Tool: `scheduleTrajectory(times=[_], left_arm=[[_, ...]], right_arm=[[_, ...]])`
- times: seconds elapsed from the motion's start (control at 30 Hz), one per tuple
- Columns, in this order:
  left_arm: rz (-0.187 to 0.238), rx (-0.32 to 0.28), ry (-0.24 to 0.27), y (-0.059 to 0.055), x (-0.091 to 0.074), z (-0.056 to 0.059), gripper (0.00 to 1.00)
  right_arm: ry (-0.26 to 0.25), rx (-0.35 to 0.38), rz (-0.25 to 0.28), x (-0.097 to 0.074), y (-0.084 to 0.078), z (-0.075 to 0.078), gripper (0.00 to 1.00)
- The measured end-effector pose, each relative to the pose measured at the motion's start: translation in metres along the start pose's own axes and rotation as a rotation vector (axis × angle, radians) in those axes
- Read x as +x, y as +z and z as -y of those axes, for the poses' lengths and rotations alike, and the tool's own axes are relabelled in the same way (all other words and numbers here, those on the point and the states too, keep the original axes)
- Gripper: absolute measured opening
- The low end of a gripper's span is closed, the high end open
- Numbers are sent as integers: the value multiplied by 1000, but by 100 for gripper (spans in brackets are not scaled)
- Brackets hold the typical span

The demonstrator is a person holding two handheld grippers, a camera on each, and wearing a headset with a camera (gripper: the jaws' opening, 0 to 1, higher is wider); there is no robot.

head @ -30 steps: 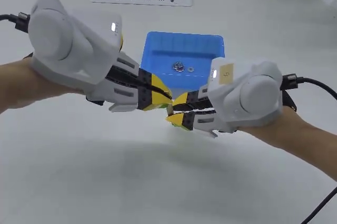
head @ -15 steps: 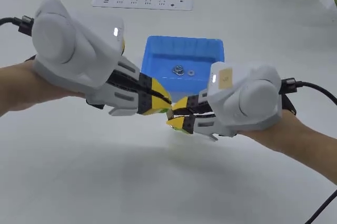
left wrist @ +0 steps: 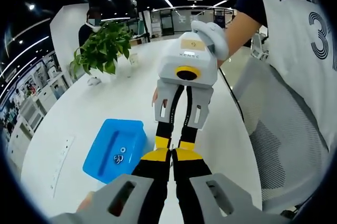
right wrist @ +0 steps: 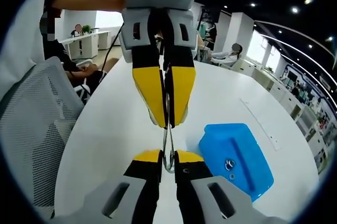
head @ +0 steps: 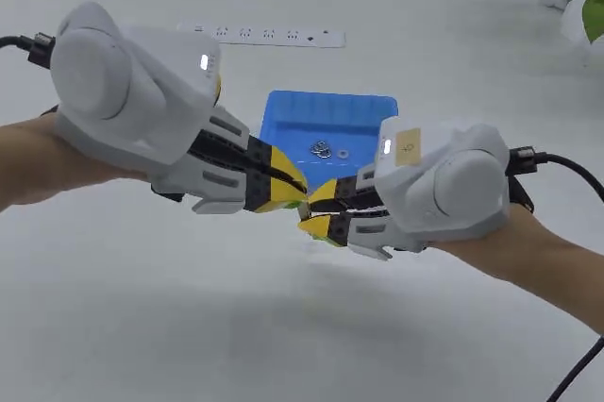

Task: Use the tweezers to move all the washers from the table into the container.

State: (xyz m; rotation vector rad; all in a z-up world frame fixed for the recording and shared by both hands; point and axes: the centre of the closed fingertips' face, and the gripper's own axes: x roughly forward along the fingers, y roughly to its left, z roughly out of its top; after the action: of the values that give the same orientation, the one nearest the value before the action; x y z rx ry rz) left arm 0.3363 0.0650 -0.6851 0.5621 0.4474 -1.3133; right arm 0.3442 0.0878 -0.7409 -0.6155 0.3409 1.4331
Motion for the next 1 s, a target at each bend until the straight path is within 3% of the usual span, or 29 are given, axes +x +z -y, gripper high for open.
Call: scheduleTrajectory(times=[0.27, 0.57, 0.77, 1.0], left_arm=[[8, 53, 19, 20, -13, -10, 6], [7, 117, 16, 36, -19, -24, 6], [8, 146, 21, 42, -20, -37, 6], [10, 157, 28, 39, -17, -63, 6]], right_arm=[[-35, -29, 33, -14, 20, 13, 10], [-82, -62, 44, -25, 31, 32, 10], [-101, -79, 45, -28, 35, 49, 10], [-128, -73, 49, -24, 35, 70, 10]])
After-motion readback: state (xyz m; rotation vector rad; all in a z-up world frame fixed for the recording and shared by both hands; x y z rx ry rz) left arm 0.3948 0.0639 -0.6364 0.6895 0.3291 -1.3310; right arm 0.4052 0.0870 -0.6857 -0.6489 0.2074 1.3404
